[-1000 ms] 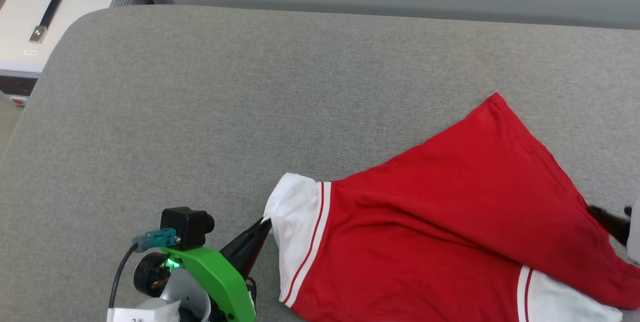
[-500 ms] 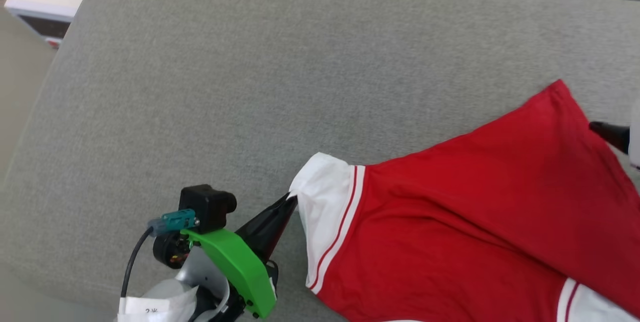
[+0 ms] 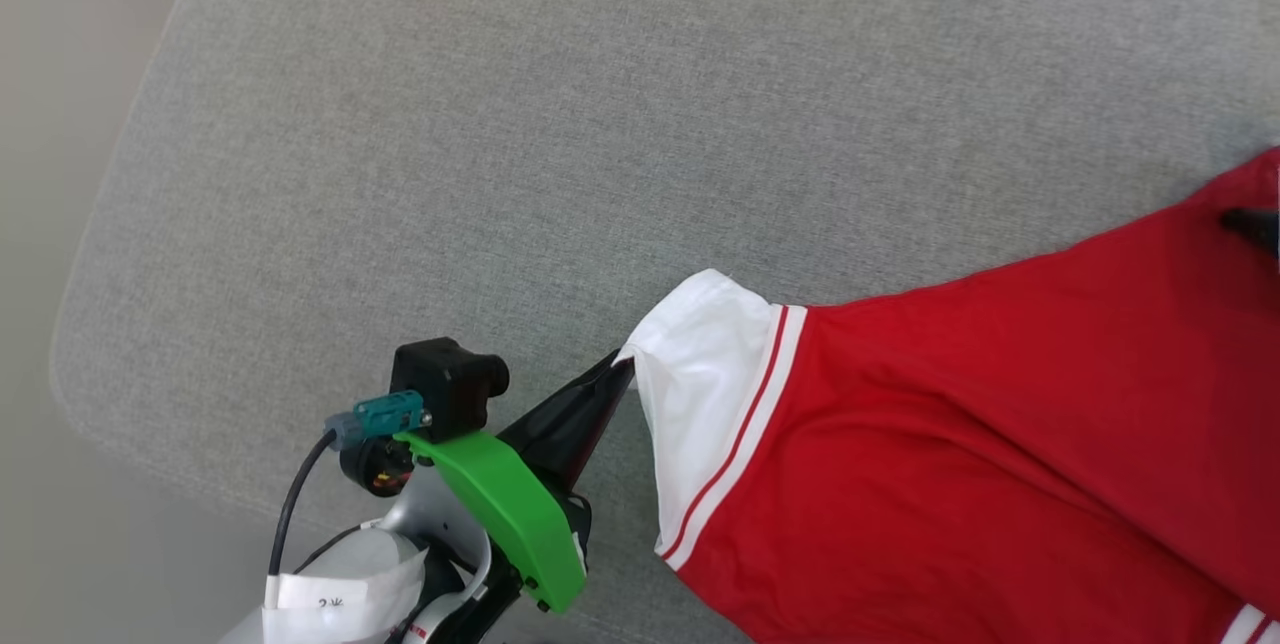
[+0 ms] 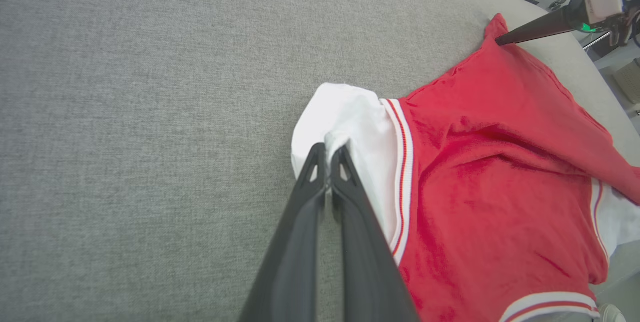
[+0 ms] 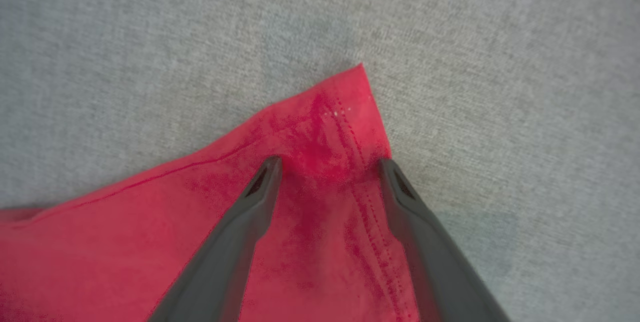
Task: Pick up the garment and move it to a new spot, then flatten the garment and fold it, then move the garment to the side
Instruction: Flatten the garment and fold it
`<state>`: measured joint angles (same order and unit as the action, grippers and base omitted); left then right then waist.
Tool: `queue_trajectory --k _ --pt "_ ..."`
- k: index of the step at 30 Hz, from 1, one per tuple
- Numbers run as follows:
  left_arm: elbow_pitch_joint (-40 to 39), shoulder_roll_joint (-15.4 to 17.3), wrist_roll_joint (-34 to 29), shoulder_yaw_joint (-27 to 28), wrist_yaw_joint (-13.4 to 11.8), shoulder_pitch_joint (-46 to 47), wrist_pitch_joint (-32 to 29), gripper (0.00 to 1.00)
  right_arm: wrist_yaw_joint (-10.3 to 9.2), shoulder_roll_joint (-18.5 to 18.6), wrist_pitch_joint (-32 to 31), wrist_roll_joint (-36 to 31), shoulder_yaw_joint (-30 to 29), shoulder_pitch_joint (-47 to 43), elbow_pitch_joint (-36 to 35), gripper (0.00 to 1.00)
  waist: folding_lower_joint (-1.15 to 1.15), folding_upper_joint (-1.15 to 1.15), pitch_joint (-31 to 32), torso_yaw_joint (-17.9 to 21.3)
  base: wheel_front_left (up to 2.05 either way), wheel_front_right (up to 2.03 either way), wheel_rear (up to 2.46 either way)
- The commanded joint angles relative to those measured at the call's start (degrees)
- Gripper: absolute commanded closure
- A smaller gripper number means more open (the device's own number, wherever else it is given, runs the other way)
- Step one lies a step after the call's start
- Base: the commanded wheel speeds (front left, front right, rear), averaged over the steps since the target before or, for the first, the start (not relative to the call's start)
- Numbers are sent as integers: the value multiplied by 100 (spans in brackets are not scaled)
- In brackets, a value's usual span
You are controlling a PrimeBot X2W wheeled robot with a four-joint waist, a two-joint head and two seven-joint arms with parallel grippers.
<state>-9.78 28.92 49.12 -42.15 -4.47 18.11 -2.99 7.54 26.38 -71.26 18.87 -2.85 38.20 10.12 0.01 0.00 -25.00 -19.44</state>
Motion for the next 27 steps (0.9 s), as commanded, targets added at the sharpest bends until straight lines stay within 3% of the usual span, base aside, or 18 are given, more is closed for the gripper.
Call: queue_trajectory --k 1,8,9,10,27 --pt "19 -35 -34 -2 40 105 36 100 -5 33 28 -40 41 55 91 0 -1 0 -142 -142 0 0 0" --pt "107 -73 -27 -13 71 143 79 100 -5 74 -6 12 288 -130 313 0 -1 0 -185 -194 0 0 0" --pt "117 -75 -24 -14 74 145 81 100 -5 85 -3 26 324 -153 322 41 -1 0 -183 -196 0 0 0" --pt "130 -79 -20 -14 75 149 84 100 -5 96 16 43 363 -175 330 100 -1 0 -178 -197 0 0 0" --pt "247 92 77 153 -65 27 153 100 -5 21 1468 393 441 -48 561 100 -1 0 501 183 0 0 0"
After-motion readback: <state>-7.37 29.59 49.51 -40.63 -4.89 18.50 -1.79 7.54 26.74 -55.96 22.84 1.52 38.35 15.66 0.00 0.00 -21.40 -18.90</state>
